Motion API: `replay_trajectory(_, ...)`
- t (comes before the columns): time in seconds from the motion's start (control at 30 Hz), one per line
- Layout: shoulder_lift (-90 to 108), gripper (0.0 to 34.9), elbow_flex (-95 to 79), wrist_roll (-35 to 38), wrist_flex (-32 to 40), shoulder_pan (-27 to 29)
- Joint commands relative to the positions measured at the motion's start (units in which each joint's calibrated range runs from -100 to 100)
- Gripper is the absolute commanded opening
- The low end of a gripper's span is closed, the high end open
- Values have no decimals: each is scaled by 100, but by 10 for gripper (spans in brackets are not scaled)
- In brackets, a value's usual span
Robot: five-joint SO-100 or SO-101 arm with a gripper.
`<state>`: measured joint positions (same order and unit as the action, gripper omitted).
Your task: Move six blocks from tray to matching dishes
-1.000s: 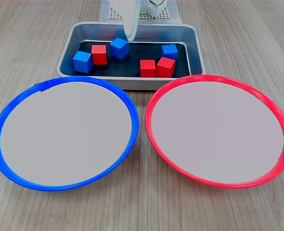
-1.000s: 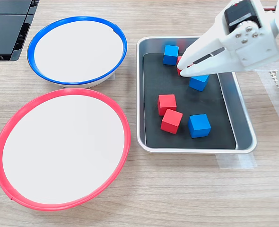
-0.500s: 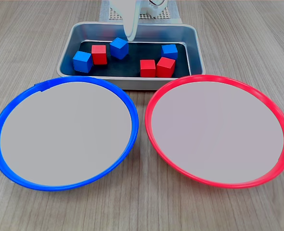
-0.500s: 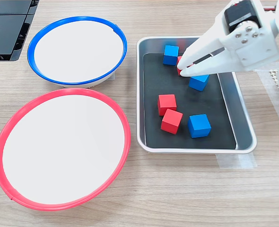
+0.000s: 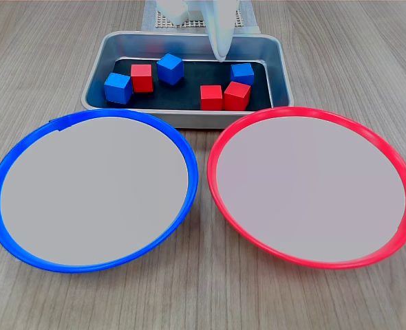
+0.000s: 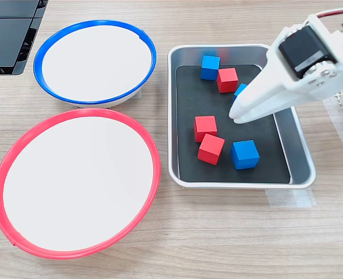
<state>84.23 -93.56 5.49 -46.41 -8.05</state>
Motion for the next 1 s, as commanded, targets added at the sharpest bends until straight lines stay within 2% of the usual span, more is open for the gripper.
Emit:
replay_trajectory(0.0, -2124, 48, 1805, 171, -266, -310)
replay_trajectory(0.07, -3011, 84, 2542, 352, -563, -385)
replay_trajectory(0.13, -3753, 142, 3134, 532, -869, -451)
replay_trajectory(0.17, -4052, 140, 3361, 615, -1001, -461)
replay_trajectory(0.23, -4581, 165, 3753, 835, -1257, -470)
replay_trajectory(0.33, -5084, 176, 4135, 1333, -1727, -432)
replay_trajectory(0.37, -5203, 171, 4226, 1514, -1917, -376)
replay_trajectory(0.47, -5425, 192, 4326, 1695, -2222, -225)
replay_trajectory(0.5, -5485, 188, 4299, 1656, -2255, -206)
replay_trajectory(0.97, -6210, 188, 3980, 791, -1422, -545)
